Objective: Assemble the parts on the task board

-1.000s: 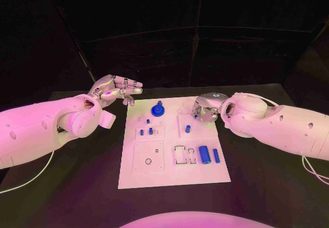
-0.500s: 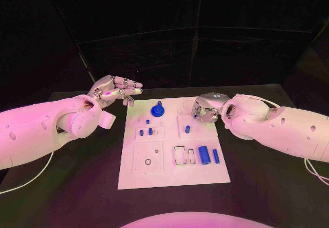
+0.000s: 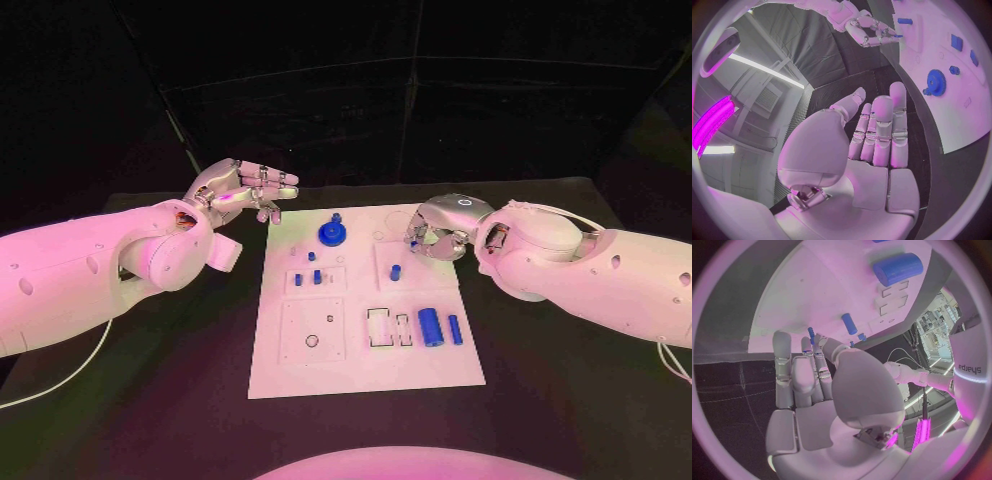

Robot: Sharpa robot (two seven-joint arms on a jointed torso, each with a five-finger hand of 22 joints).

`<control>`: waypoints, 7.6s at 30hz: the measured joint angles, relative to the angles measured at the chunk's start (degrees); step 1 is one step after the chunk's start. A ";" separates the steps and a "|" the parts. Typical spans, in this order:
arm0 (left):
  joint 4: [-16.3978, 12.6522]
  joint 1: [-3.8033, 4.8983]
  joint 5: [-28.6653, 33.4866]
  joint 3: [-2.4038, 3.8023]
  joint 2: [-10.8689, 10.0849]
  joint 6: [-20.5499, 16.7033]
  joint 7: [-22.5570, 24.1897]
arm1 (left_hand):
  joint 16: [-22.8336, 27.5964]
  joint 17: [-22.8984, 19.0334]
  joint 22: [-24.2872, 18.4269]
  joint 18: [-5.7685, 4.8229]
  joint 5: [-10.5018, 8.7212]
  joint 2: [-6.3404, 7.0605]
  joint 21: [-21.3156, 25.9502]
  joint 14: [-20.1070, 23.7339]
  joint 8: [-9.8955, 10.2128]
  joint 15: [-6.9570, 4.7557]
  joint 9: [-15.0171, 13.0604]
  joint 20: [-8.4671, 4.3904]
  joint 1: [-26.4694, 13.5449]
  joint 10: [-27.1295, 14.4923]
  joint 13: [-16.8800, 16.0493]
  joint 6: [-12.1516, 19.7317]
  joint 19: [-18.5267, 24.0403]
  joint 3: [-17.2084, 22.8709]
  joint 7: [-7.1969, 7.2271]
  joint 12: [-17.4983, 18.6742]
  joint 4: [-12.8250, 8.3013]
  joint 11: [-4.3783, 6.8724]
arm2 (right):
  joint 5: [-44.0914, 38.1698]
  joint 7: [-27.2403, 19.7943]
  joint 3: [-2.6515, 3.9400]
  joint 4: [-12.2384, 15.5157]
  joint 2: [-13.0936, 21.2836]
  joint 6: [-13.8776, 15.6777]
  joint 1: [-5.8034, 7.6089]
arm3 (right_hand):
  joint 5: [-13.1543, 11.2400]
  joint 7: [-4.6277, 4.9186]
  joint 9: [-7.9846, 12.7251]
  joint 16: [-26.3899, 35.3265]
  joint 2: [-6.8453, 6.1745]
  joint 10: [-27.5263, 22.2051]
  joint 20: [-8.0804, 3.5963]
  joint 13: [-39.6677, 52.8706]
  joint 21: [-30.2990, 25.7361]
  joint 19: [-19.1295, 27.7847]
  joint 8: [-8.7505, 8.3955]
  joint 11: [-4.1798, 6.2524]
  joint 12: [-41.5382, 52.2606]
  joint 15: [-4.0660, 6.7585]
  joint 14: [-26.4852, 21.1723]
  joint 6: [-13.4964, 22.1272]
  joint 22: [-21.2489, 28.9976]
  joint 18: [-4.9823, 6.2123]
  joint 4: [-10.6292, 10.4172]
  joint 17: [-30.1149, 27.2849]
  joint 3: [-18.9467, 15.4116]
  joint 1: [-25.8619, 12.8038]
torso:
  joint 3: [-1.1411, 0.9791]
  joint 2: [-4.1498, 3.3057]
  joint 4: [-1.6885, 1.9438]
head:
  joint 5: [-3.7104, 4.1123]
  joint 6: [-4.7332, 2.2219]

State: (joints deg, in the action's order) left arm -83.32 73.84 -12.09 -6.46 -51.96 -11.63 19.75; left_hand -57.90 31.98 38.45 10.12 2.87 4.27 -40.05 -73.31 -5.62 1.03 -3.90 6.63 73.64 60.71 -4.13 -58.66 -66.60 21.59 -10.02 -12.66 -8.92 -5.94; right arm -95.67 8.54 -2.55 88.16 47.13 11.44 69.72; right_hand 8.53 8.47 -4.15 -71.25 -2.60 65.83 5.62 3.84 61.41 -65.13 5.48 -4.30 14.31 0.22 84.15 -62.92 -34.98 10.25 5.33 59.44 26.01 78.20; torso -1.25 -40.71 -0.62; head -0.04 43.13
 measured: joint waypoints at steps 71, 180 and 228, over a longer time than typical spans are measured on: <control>0.50 0.02 0.05 0.01 1.84 0.07 0.27 | 0.21 -0.19 -0.13 -0.01 0.00 -0.22 0.30 0.21 0.00 0.21 0.00 0.00 -0.22 -0.21 0.04 0.00 0.00 0.16 0.00 0.00 0.16 -0.21 | 5.33 -8.85 -0.16 1.53 -12.57 1.54 -8.28 | 1.22 0.12 0.13 -0.96 -0.85 0.19 0.00 0.00 1.14 0.00 -0.04 0.19 -0.86 0.20 -0.21 -0.09 -1.24 0.00 0.47 0.62 1.10 -0.85 | 0.00 0.01 -0.09 | -11.23 4.72; 1.02 0.01 0.08 -0.01 1.91 1.25 0.26 | 0.21 -0.50 -0.31 -0.01 0.00 -0.21 0.55 0.20 0.00 0.21 0.00 0.15 -0.21 -0.62 0.13 0.00 0.15 0.15 0.00 0.00 0.15 -0.62 | 3.47 0.87 0.22 5.43 0.21 -3.56 -2.13 | 2.32 1.22 -0.12 1.31 -1.41 -11.56 1.10 -0.18 -2.83 3.96 0.29 -1.66 8.88 -1.11 -0.51 7.08 5.76 0.89 -1.62 -6.67 -14.86 -0.21 | 0.05 0.04 -0.05 | -7.47 2.71; 0.98 0.02 0.08 -0.01 1.90 1.40 0.26 | 0.43 -0.64 -0.43 -0.01 0.00 -0.42 0.77 0.41 0.00 0.41 0.00 0.15 -0.42 -1.03 0.12 0.21 0.15 -0.01 -0.21 0.00 0.31 -0.62 | 5.86 -1.59 0.26 12.73 1.70 4.09 -2.17 | 0.17 -0.45 0.02 -3.90 0.99 0.61 -0.51 -0.08 4.26 -1.14 0.44 0.41 1.13 0.21 -0.21 -0.61 -4.39 -0.93 -1.03 -0.09 -3.06 1.28 | 0.06 0.18 -0.05 | -7.27 2.49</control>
State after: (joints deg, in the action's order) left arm -82.34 73.86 -12.01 -6.47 -50.05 -10.23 20.01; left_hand -57.47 31.34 38.02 10.11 2.87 3.85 -39.28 -72.89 -5.62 1.45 -3.90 6.79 73.21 59.68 -4.02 -58.45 -66.44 21.58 -10.23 -12.66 -8.61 -6.56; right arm -89.81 6.95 -2.30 100.88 48.83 15.53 67.56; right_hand 8.70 8.01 -4.13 -75.16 -1.61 66.44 5.11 3.76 65.67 -66.26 5.92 -3.89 15.45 0.43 83.94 -63.53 -39.37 9.32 4.29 59.35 22.96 79.48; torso -1.19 -40.53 -0.67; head -7.32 45.63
